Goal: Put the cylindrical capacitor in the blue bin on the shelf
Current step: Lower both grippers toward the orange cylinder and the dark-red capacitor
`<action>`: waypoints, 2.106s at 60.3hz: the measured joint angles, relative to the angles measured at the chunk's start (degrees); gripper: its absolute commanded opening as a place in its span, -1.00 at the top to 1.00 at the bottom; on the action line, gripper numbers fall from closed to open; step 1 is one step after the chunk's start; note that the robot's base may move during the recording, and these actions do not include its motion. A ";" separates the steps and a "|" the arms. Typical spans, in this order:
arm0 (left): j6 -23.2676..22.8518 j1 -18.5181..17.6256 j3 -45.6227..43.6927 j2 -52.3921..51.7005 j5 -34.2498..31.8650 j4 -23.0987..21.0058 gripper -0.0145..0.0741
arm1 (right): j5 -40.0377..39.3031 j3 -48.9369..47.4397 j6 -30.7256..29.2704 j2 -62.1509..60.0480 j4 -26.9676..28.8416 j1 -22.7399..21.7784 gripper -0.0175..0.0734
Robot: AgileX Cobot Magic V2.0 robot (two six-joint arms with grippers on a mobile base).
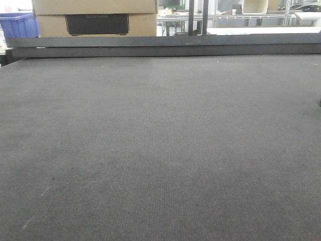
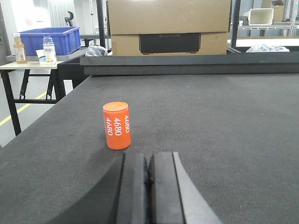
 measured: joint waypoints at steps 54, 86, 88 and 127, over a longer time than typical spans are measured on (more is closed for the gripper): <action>0.00 0.00 0.00 -0.09 -8.92 -5.12 0.92 | -6.69 0.03 0.00 0.00 0.00 0.00 0.97; 0.00 0.00 -31.38 14.41 10.74 7.18 0.47 | 2.65 -32.93 0.00 12.16 0.00 0.00 0.49; 0.00 0.00 -32.95 16.58 11.86 7.33 0.34 | 2.78 -34.54 0.00 14.92 0.00 0.00 0.28; 0.00 -1.27 -35.33 26.28 13.01 1.59 -0.47 | -12.54 -31.65 0.00 57.06 0.00 0.00 -0.30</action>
